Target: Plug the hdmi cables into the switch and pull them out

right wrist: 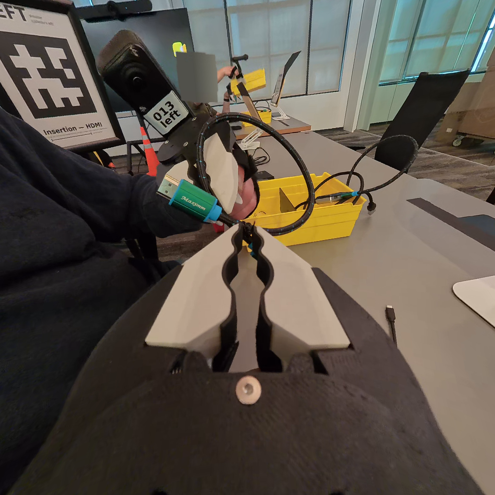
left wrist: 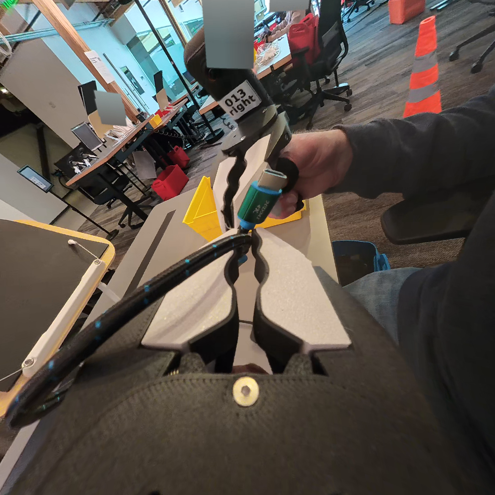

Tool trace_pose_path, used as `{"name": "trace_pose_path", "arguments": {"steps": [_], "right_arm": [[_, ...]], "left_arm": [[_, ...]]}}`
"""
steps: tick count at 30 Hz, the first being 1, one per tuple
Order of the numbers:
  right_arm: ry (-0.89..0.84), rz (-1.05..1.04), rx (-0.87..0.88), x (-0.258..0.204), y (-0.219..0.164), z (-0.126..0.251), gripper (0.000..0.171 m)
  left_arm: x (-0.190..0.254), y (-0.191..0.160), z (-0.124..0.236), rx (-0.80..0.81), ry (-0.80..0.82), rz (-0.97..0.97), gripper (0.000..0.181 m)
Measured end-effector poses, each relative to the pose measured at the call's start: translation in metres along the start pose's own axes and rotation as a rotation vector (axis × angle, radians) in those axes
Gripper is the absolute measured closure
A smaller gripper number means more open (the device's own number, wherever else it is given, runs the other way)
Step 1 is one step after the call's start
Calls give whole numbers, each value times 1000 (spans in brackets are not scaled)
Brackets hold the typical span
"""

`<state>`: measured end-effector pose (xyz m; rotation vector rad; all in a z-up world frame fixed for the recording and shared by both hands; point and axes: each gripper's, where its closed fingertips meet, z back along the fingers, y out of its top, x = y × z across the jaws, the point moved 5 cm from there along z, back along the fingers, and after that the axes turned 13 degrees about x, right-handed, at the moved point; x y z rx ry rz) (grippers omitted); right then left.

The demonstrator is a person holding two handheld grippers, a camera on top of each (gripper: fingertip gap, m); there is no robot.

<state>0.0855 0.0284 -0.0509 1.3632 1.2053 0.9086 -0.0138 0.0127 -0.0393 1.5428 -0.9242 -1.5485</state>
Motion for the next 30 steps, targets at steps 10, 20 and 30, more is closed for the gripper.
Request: {"name": "trace_pose_path", "arguments": {"steps": [10,20,30], "right_arm": [[15,-14,23,-1,0,3,170],[1,45,-2,-2,0,5,171],[13,42,13,-2,1,5,171]], "left_arm": [[2,4,-2,-6,18,-44,175],[5,6,-3,-3,9,-43,175],[5,8,-4,35,-6,28,175]]}}
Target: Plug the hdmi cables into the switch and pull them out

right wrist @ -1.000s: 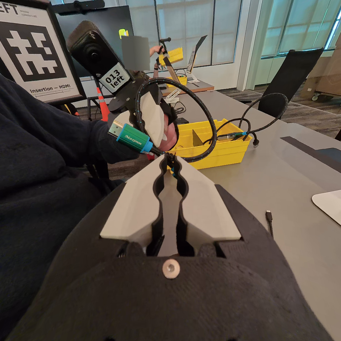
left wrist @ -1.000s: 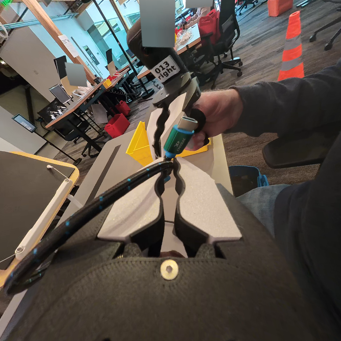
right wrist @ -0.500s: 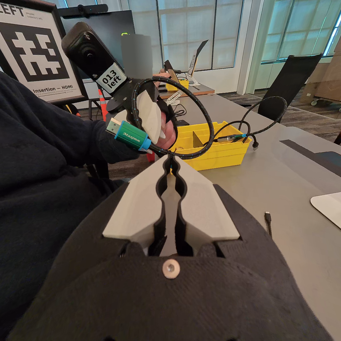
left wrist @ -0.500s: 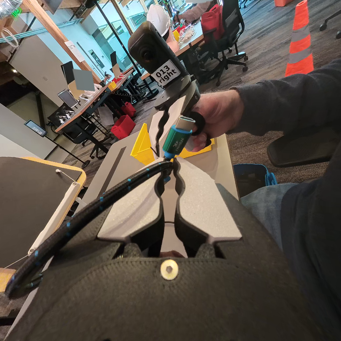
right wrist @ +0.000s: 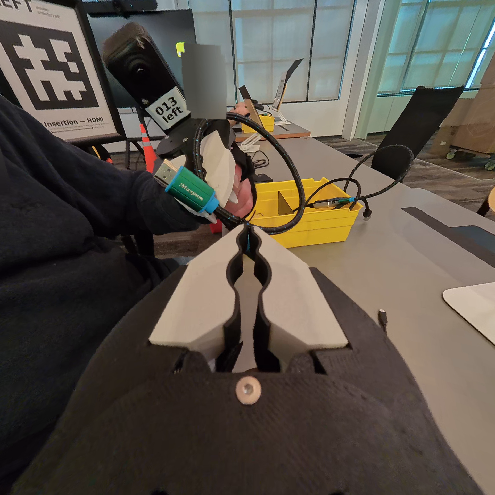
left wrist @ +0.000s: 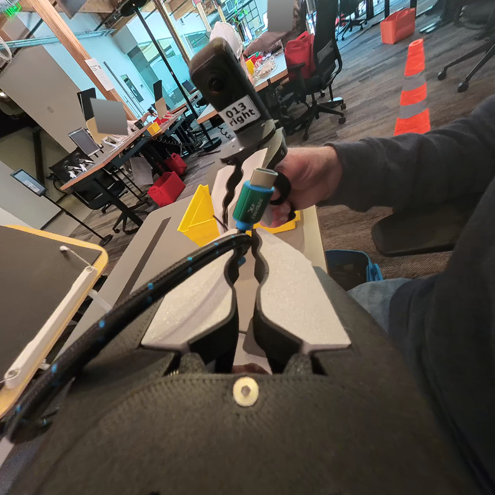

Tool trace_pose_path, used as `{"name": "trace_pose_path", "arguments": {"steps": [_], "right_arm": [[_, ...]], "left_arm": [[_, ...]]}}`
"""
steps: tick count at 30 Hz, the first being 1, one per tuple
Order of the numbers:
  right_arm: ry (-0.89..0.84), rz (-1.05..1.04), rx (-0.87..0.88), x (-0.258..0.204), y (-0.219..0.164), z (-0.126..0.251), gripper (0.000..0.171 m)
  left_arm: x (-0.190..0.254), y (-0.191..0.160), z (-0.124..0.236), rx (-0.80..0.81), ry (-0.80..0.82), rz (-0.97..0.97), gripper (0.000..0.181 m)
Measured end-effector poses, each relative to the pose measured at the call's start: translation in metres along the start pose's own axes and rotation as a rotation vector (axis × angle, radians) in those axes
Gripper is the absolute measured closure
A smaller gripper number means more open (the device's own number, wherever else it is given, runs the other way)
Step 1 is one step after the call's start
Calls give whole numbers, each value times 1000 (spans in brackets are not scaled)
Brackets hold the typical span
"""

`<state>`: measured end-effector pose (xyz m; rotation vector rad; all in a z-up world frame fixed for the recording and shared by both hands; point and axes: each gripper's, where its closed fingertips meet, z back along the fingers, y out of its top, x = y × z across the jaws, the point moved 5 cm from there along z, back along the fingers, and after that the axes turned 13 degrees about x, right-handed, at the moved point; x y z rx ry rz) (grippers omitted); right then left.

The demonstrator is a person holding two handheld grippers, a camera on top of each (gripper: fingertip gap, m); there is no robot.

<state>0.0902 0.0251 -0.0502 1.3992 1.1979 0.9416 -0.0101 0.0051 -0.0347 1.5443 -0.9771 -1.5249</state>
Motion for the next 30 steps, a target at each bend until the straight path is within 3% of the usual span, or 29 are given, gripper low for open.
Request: {"name": "trace_pose_path", "arguments": {"steps": [20,30], "right_arm": [[19,-77,35,1,-2,-5,171],[15,-41,37,-2,3,0,171]], "left_arm": [[5,-2,-2,-37,-23,-63,175],[-9,5,6,103,-4,157,175]]}}
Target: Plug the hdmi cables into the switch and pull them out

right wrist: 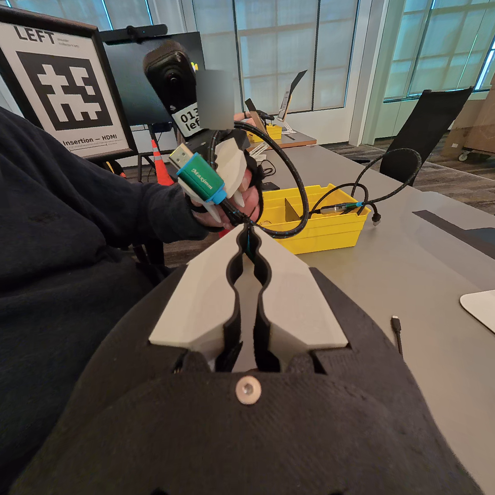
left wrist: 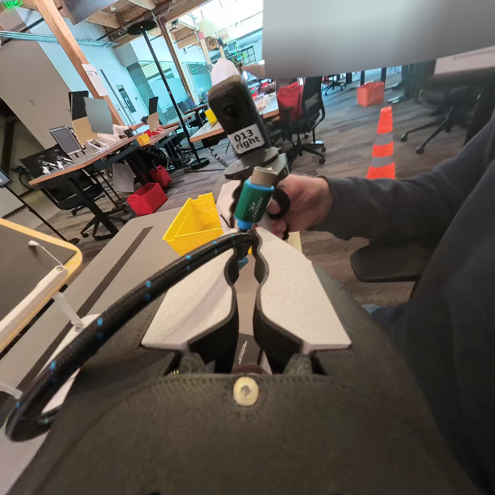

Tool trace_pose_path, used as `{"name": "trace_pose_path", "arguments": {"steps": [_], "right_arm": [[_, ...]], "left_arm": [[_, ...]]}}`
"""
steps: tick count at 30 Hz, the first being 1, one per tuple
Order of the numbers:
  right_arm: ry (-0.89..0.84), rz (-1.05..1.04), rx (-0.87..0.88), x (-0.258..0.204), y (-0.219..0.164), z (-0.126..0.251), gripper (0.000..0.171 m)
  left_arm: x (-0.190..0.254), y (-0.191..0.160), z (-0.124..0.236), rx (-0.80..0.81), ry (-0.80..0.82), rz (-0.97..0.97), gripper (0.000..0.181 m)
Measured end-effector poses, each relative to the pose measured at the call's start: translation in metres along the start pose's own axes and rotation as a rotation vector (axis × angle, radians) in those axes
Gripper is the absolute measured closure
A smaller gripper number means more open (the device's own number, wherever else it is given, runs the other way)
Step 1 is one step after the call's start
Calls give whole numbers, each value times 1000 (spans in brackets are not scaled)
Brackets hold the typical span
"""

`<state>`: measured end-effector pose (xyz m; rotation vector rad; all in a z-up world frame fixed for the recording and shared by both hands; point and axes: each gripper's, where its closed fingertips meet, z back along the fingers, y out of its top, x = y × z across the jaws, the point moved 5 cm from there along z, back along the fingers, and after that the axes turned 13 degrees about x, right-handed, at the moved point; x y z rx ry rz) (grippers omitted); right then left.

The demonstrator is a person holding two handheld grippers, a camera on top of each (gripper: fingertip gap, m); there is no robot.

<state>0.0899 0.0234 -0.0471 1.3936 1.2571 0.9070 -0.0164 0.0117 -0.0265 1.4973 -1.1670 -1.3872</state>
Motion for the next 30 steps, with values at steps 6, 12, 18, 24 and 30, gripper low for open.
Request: {"name": "trace_pose_path", "arguments": {"steps": [6,12,18,24,30], "right_arm": [[16,51,5,-6,3,0,171],[24,79,16,-12,7,-2,171],[26,43,25,-8,6,-1,170],[33,73,23,-12,7,-2,171],[26,78,24,-12,9,-2,171]], "left_arm": [[-5,4,3,58,0,92,175],[-6,4,3,56,12,87,175],[0,7,2,17,6,-17,175],[5,9,-1,-15,5,-95,175],[5,6,-2,-16,4,-90,175]]}}
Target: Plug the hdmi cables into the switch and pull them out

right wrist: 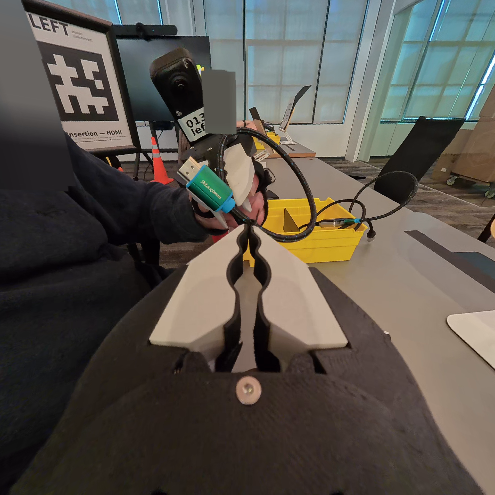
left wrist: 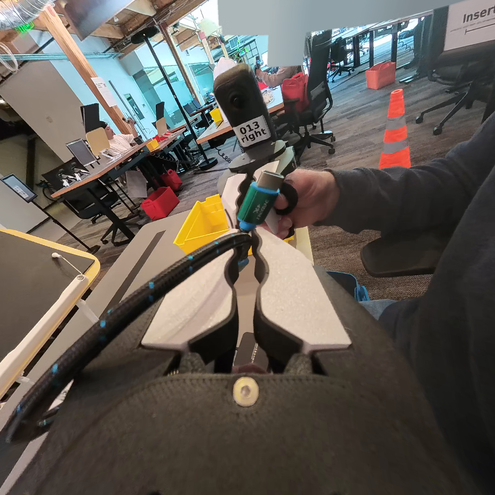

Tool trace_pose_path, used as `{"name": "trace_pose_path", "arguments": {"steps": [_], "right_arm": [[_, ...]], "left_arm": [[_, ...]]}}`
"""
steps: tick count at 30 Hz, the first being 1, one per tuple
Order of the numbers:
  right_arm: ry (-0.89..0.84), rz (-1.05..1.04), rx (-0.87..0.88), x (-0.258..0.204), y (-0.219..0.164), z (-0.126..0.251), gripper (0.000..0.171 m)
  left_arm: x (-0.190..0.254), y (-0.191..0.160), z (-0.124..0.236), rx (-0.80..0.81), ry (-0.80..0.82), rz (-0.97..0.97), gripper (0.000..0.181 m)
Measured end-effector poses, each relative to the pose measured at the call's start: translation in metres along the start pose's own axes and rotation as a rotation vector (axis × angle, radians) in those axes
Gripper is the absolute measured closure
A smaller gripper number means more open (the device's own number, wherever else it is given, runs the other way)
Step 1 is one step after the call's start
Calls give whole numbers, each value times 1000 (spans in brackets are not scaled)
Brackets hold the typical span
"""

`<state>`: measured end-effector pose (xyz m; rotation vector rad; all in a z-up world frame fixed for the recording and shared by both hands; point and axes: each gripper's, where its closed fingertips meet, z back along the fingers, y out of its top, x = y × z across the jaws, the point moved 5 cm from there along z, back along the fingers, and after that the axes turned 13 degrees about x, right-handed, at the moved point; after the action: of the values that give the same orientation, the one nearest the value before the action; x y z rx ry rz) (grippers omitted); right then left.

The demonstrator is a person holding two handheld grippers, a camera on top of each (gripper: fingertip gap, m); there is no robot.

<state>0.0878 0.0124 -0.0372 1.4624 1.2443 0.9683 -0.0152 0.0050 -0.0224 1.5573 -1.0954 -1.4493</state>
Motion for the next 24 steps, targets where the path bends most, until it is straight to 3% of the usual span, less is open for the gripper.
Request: {"name": "trace_pose_path", "arguments": {"steps": [8,24], "right_arm": [[-14,-31,16,2,4,2,163],[-12,-39,13,2,3,0,171]], "left_arm": [[0,4,1,5,-9,-7,175],[6,4,-2,-20,-17,-60,175]]}}
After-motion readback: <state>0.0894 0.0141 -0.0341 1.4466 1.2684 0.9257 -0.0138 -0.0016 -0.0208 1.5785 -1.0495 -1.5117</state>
